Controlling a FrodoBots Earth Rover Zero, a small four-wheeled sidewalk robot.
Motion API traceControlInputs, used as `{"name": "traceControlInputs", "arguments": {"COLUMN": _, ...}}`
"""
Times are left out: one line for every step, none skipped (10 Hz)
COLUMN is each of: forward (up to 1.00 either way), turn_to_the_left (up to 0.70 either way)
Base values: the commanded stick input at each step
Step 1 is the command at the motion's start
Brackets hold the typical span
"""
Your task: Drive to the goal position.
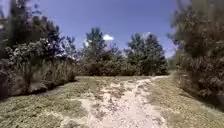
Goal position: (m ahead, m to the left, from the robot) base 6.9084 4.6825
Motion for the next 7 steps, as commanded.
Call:
{"name": "traceControlInputs", "arguments": {"forward": 0.50, "turn_to_the_left": 0.00}}
{"name": "traceControlInputs", "arguments": {"forward": 0.50, "turn_to_the_left": 0.00}}
{"name": "traceControlInputs", "arguments": {"forward": 0.50, "turn_to_the_left": 0.00}}
{"name": "traceControlInputs", "arguments": {"forward": 0.50, "turn_to_the_left": 0.00}}
{"name": "traceControlInputs", "arguments": {"forward": 0.50, "turn_to_the_left": 0.00}}
{"name": "traceControlInputs", "arguments": {"forward": 0.50, "turn_to_the_left": 0.00}}
{"name": "traceControlInputs", "arguments": {"forward": 0.50, "turn_to_the_left": 0.00}}
